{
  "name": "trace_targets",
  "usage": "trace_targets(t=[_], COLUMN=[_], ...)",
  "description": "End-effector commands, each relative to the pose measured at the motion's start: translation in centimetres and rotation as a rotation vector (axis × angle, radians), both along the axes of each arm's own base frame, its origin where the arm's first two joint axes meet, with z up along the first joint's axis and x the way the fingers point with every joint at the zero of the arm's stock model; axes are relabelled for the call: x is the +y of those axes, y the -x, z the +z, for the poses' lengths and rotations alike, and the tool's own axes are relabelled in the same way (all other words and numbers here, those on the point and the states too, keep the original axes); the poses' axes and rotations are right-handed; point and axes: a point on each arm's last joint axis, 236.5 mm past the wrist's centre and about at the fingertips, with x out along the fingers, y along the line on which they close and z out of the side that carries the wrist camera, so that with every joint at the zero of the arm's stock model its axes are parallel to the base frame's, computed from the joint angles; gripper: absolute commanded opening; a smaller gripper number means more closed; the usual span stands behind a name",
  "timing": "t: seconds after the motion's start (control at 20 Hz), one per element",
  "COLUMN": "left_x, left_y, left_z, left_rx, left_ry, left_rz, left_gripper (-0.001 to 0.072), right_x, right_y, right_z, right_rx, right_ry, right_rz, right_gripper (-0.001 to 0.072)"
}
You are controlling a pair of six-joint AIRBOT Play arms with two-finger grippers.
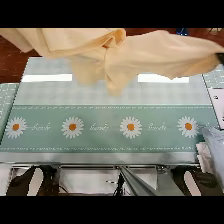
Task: Fold the shirts.
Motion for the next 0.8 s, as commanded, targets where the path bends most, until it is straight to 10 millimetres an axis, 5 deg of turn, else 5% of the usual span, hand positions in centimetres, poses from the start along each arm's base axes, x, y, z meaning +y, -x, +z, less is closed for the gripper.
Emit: trace_targets(t=[0.0,0.15,0.35,0.6,0.75], left_x=[-1.2,-1.9,0.4,0.3,0.4], left_y=[4.7,7.0,7.2,7.7,8.5], left_z=[3.6,4.7,1.7,-3.0,-3.7], left_rx=[-0.125,-0.149,-0.004,0.178,0.205], left_ry=[-0.008,-0.070,-0.256,-0.352,-0.371], left_rz=[0.058,0.118,0.299,0.275,0.292], left_gripper=[0.0020,0.0020,0.0020,0.0020,0.0019], right_x=[-1.2,-3.8,-9.2,-11.6,-11.6], right_y=[3.2,5.0,7.6,8.9,8.9], right_z=[4.4,6.5,6.7,5.4,5.2], right_rx=[-0.077,-0.105,-0.039,0.047,0.054], right_ry=[0.081,0.208,0.377,0.447,0.447], right_rz=[-0.072,-0.184,-0.392,-0.471,-0.469], right_gripper=[0.0024,0.0024,0.0024,0.0024,0.0025])
